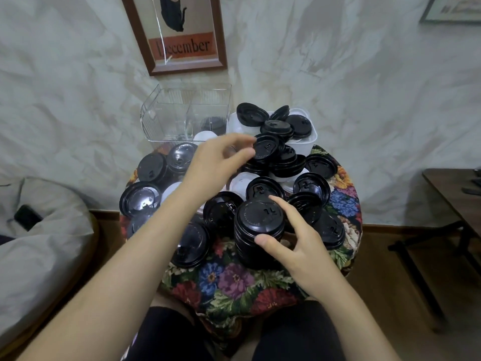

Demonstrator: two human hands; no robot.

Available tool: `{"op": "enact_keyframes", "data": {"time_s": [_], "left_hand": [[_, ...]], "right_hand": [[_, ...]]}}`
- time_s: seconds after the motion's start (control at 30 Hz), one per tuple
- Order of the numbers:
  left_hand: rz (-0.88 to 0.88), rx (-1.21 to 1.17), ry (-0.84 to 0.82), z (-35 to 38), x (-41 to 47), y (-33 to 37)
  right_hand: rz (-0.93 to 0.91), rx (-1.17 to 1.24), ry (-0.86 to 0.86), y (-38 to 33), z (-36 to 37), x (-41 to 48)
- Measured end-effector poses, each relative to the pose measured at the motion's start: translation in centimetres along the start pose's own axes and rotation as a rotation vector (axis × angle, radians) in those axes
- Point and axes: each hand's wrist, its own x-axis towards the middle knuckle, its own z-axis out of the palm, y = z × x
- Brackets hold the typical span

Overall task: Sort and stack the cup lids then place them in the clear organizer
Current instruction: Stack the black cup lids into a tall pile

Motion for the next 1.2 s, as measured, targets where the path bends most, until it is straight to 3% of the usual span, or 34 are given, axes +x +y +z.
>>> {"op": "enact_keyframes", "data": {"time_s": [0.17, 0.33, 0.73, 0.87, 0.97, 1.2], "left_hand": [[0.121, 0.546, 0.004, 1.4, 8.1, -1.7], [0.18, 0.849, -0.053, 1.8, 13.4, -4.8], [0.227, 0.957, -0.019, 3.0, 17.6, -6.7], [0.206, 0.858, 0.089, 1.9, 16.6, -5.6], [0.151, 0.642, 0.163, 1.0, 13.3, -3.2], [-0.107, -0.314, 0.143, -0.1, -1.3, 2.3]], "right_hand": [[0.031, 0.017, 0.001, 0.3, 0.2, -0.1], [0.043, 0.005, -0.022, 0.4, 0.1, -0.1], [0.042, -0.02, -0.026, 0.5, 0.0, -0.1], [0.038, -0.011, -0.03, 0.6, 0.1, -0.1], [0.03, -0.006, -0.016, 0.7, 0.1, -0.1], [0.005, 0.021, 0.001, 0.7, 0.3, -0.3]]}}
